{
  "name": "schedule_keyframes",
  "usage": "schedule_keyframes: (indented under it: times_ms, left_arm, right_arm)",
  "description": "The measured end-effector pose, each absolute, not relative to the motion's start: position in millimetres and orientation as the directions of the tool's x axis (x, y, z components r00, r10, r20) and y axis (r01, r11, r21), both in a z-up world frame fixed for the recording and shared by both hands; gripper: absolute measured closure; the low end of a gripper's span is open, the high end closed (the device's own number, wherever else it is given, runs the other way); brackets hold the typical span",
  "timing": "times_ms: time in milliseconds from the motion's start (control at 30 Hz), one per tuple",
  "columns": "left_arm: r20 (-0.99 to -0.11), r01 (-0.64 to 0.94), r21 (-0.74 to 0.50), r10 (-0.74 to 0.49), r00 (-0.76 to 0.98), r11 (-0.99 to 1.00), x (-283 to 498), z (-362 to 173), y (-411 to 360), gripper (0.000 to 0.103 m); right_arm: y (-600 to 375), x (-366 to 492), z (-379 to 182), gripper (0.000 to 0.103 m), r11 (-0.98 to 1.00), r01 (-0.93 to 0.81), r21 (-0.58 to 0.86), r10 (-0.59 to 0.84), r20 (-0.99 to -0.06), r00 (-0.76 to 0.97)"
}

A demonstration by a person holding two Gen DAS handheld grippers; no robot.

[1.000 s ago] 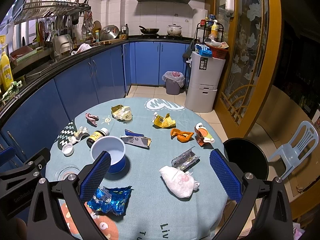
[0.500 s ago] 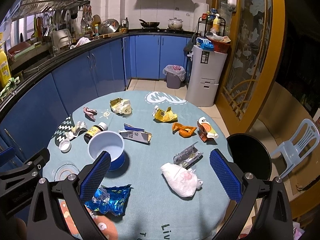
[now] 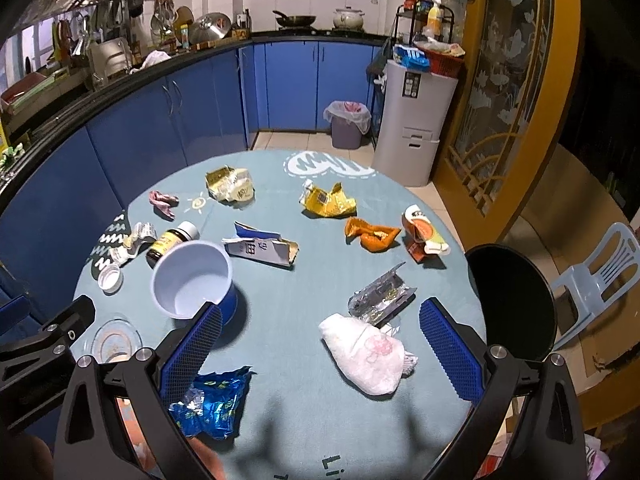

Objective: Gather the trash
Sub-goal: 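Grasp the white plastic bag with the right tool while the left tool grasps the blue-white bowl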

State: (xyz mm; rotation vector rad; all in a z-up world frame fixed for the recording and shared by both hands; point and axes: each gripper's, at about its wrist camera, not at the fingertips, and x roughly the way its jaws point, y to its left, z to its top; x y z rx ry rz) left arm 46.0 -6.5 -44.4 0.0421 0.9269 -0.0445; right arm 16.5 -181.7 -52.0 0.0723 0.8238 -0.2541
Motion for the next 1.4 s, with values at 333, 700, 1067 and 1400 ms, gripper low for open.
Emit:
schedule_keyframes:
  times_ms: [333,700,1067,1400]
  left_arm:
    - [-0.84,0.089,0.029,-0.024,0.542,0.996,73,-64,-23,0.003]
    - [-0.875,0.169,0.0,-0.082,0.478,0.986,98,-84,-55,0.004]
    - [-0.907,0.175,0.005,-0.069,0.414,0.984,124,-104,-75,0.004]
    - [-0.936,0.115,-0.096,-0.129,0.328,0.989,142,-122,-60,0.008]
  right_arm:
    - [-202,39,-82,0.006,0.961,0.275,-0.017,-0.179,-0.798,0.576]
    - [-221,58,-108,0.006,0.957,0.291,-0.011,-0.168,-0.837,0.52]
    - [-249,69,-127,0.006,0.95,0.309,0.04,-0.123,-0.862,0.492]
    - [-234,68,-133,0.007,0.97,0.242,0.025,-0.098,-0.871,0.482]
